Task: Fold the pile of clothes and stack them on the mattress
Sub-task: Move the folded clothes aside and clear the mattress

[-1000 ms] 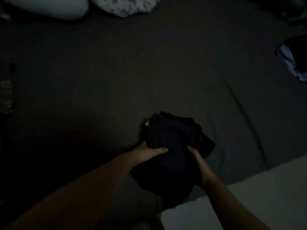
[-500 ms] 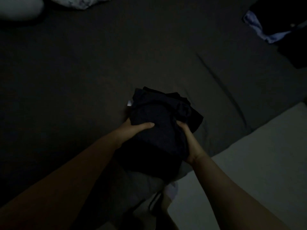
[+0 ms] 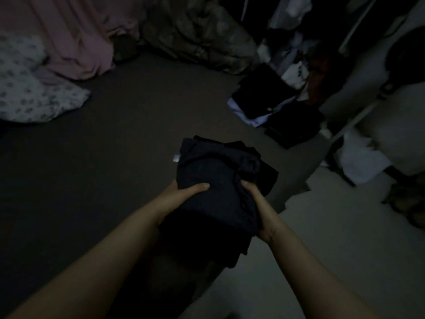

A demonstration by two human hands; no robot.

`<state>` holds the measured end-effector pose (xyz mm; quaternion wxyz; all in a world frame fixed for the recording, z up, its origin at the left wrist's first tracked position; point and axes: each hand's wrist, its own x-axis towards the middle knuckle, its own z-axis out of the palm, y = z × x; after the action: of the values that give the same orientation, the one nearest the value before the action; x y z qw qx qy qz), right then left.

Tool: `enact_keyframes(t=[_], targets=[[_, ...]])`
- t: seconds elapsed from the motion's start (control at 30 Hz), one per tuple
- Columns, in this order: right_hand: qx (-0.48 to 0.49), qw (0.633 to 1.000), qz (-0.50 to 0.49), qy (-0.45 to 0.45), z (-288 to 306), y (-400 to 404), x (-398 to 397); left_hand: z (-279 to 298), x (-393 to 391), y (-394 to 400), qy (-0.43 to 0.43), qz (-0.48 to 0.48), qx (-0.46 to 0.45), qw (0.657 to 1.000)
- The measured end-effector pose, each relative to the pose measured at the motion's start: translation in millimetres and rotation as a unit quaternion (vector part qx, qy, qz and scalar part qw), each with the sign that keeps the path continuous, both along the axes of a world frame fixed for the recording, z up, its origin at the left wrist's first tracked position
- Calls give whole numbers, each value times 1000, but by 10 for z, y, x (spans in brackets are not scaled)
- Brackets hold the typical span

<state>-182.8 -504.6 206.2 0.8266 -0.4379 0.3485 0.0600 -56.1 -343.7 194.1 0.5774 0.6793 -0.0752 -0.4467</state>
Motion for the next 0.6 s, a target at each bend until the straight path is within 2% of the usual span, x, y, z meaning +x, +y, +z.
enact_keyframes(t=[0.17,0.3,0.43,0.6], targets=[[-3,999,-45,-10,467,-970,-490,405,-388,-1084,8,-26,-14,1000],[3,994,-106,-26,659,-1536,-697,688,-371,-1823,-2,-90,-19,996],[24,989,-143,-40,715,-2002,-681,853,-269,-2429,-13,-132,-19,991],[52,991,-120,-34,576,-2582,-407,797,-11,-2948,-14,-123,-2,992]])
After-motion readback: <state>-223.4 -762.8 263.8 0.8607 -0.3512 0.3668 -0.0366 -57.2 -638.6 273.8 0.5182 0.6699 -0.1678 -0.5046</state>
